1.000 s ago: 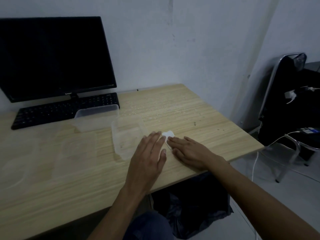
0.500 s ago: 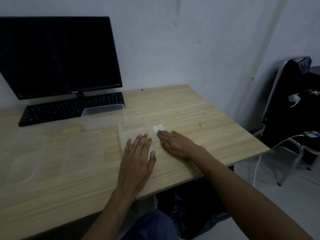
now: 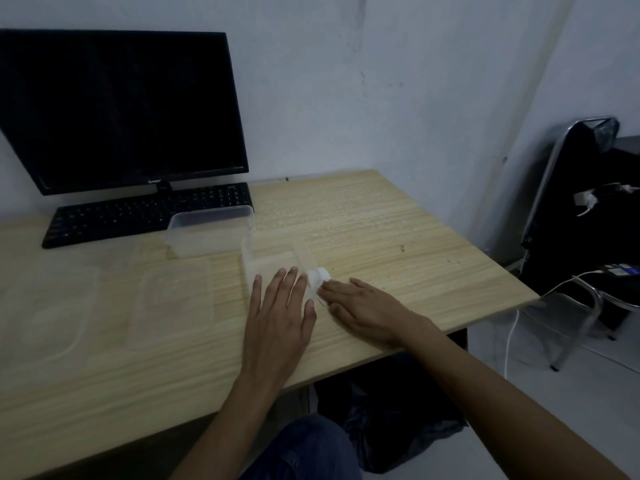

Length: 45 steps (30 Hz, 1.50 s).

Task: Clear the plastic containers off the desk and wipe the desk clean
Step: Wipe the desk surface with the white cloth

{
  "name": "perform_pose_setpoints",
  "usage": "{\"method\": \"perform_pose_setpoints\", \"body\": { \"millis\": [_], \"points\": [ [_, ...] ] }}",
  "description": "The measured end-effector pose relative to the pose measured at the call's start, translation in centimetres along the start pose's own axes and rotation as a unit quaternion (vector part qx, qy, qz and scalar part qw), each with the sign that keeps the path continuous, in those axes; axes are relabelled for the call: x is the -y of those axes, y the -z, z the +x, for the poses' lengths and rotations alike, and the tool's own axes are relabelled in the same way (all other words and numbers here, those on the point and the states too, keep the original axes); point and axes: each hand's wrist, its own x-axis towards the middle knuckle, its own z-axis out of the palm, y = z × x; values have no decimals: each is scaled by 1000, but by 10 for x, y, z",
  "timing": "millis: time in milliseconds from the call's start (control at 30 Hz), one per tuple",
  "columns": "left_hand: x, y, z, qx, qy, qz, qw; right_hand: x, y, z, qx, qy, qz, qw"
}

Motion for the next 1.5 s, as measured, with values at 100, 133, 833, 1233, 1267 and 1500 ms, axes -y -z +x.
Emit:
{"method": "perform_pose_setpoints", "body": {
  "millis": [100,133,833,1233,1267,1500],
  "points": [
    [0,1,0,1,3,-2,1000,-2,3,21,-3,-21,13,1000],
    [0,1,0,2,3,-4,1000,-3,4,29,0,-26,16,1000],
    [0,1,-3,5,22,-18,1000,-32,11,-9,14,-141,-22,990],
    [2,-3,-3,9,38,1,999,-6,5,26,16,-89,26,996],
    [3,-3,-3,8,41,2,999,-4,4,22,10,-82,25,996],
    [4,-4,-6,6,48,-1,999,10,-1,2,-3,-72,4,997]
  ]
}}
